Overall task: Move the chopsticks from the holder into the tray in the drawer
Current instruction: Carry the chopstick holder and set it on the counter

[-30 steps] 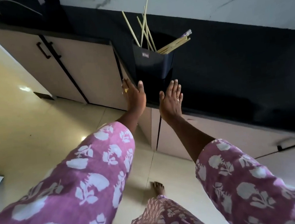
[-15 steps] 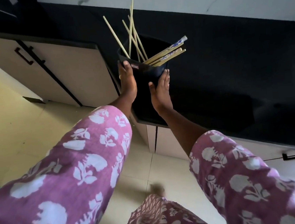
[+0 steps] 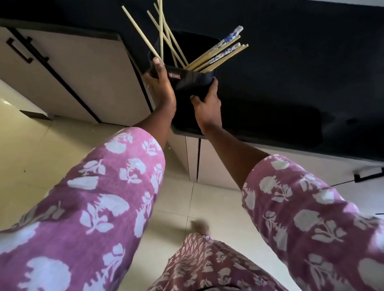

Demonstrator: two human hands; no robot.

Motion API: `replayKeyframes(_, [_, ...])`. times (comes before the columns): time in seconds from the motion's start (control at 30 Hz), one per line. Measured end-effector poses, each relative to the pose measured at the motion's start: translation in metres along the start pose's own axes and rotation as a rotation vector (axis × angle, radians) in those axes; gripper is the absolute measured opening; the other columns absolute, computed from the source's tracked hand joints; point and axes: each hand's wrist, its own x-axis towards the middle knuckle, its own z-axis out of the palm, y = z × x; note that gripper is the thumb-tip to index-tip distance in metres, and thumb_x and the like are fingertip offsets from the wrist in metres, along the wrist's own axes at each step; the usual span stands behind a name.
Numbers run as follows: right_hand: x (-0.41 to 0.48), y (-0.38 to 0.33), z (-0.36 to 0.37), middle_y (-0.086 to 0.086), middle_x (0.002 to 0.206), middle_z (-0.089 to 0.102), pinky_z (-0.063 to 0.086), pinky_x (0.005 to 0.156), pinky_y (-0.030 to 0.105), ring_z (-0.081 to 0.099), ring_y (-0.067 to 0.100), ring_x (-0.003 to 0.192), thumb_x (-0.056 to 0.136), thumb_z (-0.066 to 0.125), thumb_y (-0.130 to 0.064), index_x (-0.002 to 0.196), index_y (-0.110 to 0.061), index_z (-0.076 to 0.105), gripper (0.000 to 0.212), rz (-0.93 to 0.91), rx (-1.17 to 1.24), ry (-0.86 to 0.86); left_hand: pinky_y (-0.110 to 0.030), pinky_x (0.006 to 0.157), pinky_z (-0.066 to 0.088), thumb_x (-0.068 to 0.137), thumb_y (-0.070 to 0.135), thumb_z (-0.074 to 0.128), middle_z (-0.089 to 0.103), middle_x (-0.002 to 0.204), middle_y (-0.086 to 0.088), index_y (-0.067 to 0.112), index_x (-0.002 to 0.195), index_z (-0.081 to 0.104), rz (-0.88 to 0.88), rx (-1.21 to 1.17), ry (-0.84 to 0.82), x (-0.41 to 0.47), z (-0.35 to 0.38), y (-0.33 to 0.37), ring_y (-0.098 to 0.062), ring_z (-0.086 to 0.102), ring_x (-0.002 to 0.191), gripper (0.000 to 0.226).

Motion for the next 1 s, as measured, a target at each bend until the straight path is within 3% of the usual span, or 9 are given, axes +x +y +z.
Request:
replayKeyframes(0.2, [-0.062, 0.014, -0.010, 0.016, 0.151, 0.033, 0.031, 0.115, 0.041, 0.034, 0.030, 0.139, 0.092, 0.053, -0.019, 0.150, -0.008, 0.006, 0.075, -0.024, 0.025, 0.003, -0.020, 0.077, 0.035, 0.100, 0.039, 0.036, 0.051, 0.108, -0.004, 0.006, 0.131, 0.041, 0.042, -0.002, 0.024, -0.059, -0.032, -0.006, -0.015, 0.049, 0.096, 0.046])
replayKeyframes(0.33, [-0.114, 0.024, -0.022, 0.015, 0.155, 0.026, 0.027, 0.117, 0.041, 0.028, 0.030, 0.142, 0.093, 0.053, -0.036, 0.150, -0.008, 0.006, 0.079, -0.041, 0.049, -0.016, -0.016, 0.073, 0.034, 0.101, 0.038, 0.034, 0.051, 0.133, -0.011, 0.008, 0.139, 0.039, 0.107, 0.093, 0.017, -0.105, -0.061, -0.020, -0.019, 0.051, 0.111, 0.048])
replayKeyframes(0.43, [-0.157, 0.030, -0.030, 0.014, 0.153, 0.030, 0.029, 0.115, 0.040, 0.031, 0.029, 0.140, 0.095, 0.049, -0.039, 0.149, -0.009, 0.011, 0.073, -0.029, 0.102, -0.008, -0.020, 0.078, 0.033, 0.100, 0.040, 0.037, 0.053, 0.129, -0.011, 0.005, 0.132, 0.044, 0.113, 0.121, 0.029, -0.140, -0.086, -0.035, -0.023, 0.050, 0.117, 0.047])
replayKeyframes(0.6, [-0.228, 0.054, -0.037, 0.014, 0.136, 0.050, 0.043, 0.103, 0.038, 0.050, 0.027, 0.121, 0.098, 0.042, -0.039, 0.136, -0.008, 0.034, 0.050, -0.006, 0.163, -0.003, -0.029, 0.084, 0.042, 0.096, 0.030, 0.050, 0.056, 0.119, -0.016, 0.002, 0.123, 0.050, 0.009, 0.059, 0.076, -0.195, -0.129, -0.064, -0.029, 0.054, 0.109, 0.040])
replayKeyframes(0.73, [-0.275, 0.079, -0.041, 0.013, 0.133, 0.052, 0.043, 0.094, 0.029, 0.053, 0.020, 0.112, 0.100, 0.039, -0.034, 0.133, -0.007, 0.035, 0.043, 0.051, 0.139, -0.042, -0.021, 0.068, 0.036, 0.094, 0.017, 0.051, 0.058, 0.116, -0.023, -0.005, 0.121, 0.049, -0.072, 0.064, 0.103, -0.238, -0.164, -0.095, -0.027, 0.054, 0.092, 0.035])
replayKeyframes(0.87, [-0.306, 0.116, -0.044, 0.012, 0.135, 0.053, 0.040, 0.095, 0.029, 0.052, 0.021, 0.116, 0.100, 0.040, -0.030, 0.136, -0.009, 0.037, 0.042, 0.107, 0.100, -0.139, -0.034, 0.081, 0.046, 0.090, 0.011, 0.054, 0.059, 0.112, -0.027, -0.007, 0.116, 0.049, -0.167, 0.052, 0.178, -0.278, -0.201, -0.130, -0.037, 0.059, 0.099, 0.032])
replayKeyframes(1.0, [-0.336, 0.154, -0.047, 0.010, 0.134, 0.052, 0.036, 0.101, 0.030, 0.049, 0.021, 0.120, 0.099, 0.043, -0.023, 0.137, -0.010, 0.040, 0.040, 0.183, -0.021, -0.267, -0.045, 0.090, 0.048, 0.086, 0.015, 0.054, 0.061, 0.110, -0.024, -0.001, 0.111, 0.050, -0.261, 0.044, 0.278, -0.321, -0.239, -0.175, -0.036, 0.060, 0.101, 0.031])
